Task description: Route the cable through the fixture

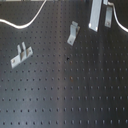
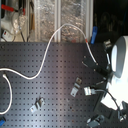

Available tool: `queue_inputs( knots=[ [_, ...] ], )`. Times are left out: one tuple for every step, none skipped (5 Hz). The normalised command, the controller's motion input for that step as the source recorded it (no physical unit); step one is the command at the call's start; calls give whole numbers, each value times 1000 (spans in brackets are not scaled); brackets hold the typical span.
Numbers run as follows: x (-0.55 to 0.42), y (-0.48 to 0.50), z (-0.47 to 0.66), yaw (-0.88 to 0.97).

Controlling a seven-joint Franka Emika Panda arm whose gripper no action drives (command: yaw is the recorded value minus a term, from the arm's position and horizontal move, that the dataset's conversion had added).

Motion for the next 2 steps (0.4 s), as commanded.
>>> queue_inputs(
  knots=[
    [-232,124,1,0],
    [0,0,11,0]
  ],
)
